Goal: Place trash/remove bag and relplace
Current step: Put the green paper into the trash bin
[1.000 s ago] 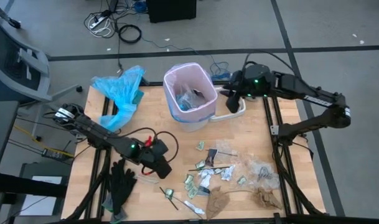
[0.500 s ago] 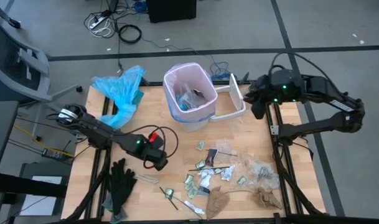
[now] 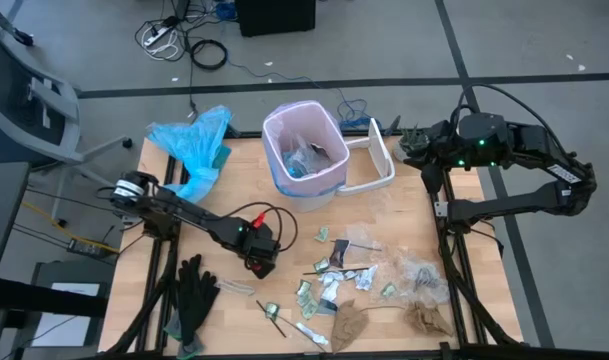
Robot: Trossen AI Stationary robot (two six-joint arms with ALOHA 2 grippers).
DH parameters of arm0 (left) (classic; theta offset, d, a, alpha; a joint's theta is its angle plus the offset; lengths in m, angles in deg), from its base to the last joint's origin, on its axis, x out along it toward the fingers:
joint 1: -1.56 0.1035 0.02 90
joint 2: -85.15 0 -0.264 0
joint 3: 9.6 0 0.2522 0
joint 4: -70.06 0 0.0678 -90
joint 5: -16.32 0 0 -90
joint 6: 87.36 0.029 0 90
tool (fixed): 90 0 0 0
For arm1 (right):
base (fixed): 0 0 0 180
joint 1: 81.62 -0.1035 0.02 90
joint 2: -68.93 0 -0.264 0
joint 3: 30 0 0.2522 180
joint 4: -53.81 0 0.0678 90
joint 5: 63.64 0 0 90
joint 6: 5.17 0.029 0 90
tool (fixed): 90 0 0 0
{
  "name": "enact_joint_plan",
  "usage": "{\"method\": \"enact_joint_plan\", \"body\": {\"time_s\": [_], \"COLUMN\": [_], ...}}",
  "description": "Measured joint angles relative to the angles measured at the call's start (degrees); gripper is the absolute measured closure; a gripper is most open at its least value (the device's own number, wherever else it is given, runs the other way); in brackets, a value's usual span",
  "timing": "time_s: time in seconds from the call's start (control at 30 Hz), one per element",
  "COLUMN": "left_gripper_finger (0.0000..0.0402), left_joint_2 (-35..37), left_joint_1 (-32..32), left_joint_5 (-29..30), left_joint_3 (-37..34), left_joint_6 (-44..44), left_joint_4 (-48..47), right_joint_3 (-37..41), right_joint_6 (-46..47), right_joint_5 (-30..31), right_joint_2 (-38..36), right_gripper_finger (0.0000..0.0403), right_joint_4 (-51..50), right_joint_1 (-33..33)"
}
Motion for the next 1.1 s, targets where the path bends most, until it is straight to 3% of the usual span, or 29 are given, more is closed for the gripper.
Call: {"method": "enact_joint_plan", "body": {"time_s": [0.23, 0.43, 0.63, 0.9, 1.1], "left_gripper_finger": [0.0384, 0.0386, 0.0387, 0.0389, 0.0387], "left_joint_2": [-0.4, 4.0, 7.1, 7.1, 7.1], "left_joint_1": [-0.4, -0.6, 0.2, 2.2, 6.6], "left_joint_5": [-2.0, -2.4, -1.4, 2.7, 9.6], "left_joint_3": [1.1, 7.6, 16.4, 33.8, 46.2], "left_joint_6": [-0.3, 1.4, 6.2, 15.7, 26.4], "left_joint_4": [1.5, -0.9, -6.7, -17.4, -21.5], "right_joint_3": [0.0, 1.3, 10.2, 28.0, 39.5], "right_joint_6": [0.0, 6.2, 9.1, 16.4, 23.5], "right_joint_5": [-0.5, -3.1, -6.2, -15.8, -19.4], "right_joint_2": [0.3, 1.1, 0.1, -1.0, -0.8], "right_gripper_finger": [0.0299, 0.0304, 0.0304, 0.0303, 0.0303], "right_joint_4": [-0.2, -7.7, -11.7, 2.2, 20.7], "right_joint_1": [0.0, 0.0, -1.5, -6.6, -12.2]}}
